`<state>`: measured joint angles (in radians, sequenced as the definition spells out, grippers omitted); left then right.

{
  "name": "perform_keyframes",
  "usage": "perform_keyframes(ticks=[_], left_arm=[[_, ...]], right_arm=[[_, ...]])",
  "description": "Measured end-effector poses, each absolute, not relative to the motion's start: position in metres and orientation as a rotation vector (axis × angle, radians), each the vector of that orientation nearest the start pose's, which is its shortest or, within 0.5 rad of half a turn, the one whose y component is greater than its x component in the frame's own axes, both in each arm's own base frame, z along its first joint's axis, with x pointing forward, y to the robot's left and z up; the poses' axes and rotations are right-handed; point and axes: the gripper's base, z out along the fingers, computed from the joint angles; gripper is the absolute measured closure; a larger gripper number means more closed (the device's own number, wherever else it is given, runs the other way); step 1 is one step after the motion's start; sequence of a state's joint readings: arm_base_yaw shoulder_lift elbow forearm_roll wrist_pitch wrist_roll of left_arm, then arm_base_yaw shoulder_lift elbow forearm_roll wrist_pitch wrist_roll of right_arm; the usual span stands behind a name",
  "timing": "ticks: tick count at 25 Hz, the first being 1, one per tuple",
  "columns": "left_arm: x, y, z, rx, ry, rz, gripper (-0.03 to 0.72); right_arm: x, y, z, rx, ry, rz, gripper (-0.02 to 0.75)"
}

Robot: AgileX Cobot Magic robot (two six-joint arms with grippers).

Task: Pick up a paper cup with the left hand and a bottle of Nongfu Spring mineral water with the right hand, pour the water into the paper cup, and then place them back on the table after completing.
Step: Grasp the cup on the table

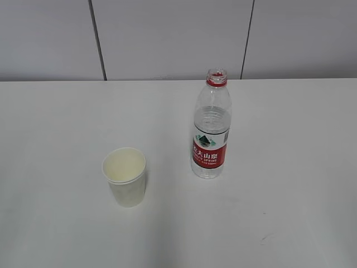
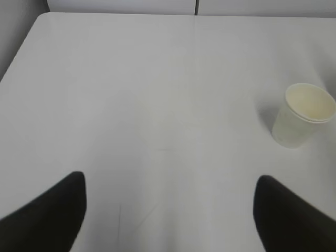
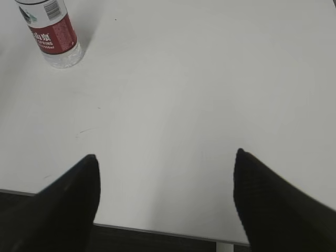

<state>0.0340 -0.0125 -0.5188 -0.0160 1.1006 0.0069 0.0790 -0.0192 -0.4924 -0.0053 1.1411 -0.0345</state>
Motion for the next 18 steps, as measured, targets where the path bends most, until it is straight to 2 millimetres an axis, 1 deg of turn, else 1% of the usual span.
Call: perform_keyframes(ticks=[18], left_arm=[[-0.0107,-0.0017,0.2791,-0.026,2.053,0.006,0.101]], right_arm=[[-0.0104,-0.0014,0.2686,-0.119,2.11,0.018,0.15]])
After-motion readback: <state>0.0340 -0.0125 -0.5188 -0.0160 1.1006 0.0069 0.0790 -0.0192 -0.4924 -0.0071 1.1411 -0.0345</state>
